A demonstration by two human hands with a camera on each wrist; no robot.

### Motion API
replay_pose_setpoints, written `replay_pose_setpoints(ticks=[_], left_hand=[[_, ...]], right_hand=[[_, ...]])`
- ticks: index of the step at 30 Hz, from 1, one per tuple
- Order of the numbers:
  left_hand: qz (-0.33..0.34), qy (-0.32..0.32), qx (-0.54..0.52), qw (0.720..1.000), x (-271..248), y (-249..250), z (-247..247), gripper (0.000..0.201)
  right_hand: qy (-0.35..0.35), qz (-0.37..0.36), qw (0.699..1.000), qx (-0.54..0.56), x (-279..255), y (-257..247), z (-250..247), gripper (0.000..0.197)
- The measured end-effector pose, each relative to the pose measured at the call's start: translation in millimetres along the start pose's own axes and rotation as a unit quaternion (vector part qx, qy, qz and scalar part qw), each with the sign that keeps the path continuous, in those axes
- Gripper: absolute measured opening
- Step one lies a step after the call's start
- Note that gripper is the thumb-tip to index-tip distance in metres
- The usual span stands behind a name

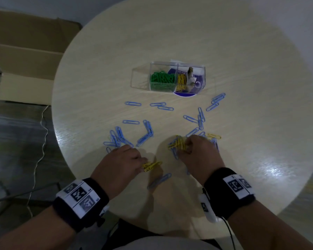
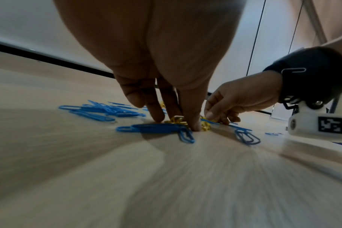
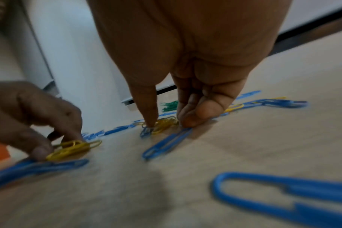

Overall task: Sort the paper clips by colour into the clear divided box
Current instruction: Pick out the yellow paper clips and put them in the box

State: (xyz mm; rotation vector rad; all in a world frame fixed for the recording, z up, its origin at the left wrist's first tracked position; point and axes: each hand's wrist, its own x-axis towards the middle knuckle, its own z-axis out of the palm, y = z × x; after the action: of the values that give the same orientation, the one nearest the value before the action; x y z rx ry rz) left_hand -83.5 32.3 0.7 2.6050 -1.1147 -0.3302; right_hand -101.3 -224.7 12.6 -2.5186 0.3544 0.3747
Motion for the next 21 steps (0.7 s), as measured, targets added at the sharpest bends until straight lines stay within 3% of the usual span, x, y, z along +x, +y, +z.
replay_pose_setpoints(ticks=[3, 6, 12, 17, 21], left_hand=[[-0.015, -0.009, 0.006, 1.0, 1.9, 4.4, -2.5, 0.018], [-0.05, -0.03, -0.016, 0.998, 5.2, 5.9, -4.4, 0.01], [-0.07, -0.043, -0.037, 0.996, 10.0, 13.0, -10.1, 0.022], [-0.141, -0.016, -0.098, 0.985, 8.6, 8.6, -14.0, 0.012], [-0.183, 0.037, -0.175, 0.967, 19.3, 4.8, -21.2, 0.013]], right_hand=[[-0.004, -0.019, 0.999, -0.042, 0.0, -0.4, 3.8, 0.015], [-0.01, -0.003, 1.0, -0.018, 2.2, 1.2, 3.2, 0.008], [-0.009, 0.007, 0.998, 0.063, -0.2, 1.3, -9.6, 0.013], [0.064, 0.024, 0.985, 0.158, -0.2, 6.8, -25.1, 0.013], [0.057, 0.013, 0.981, 0.184, 4.9, 8.7, -32.0, 0.019]])
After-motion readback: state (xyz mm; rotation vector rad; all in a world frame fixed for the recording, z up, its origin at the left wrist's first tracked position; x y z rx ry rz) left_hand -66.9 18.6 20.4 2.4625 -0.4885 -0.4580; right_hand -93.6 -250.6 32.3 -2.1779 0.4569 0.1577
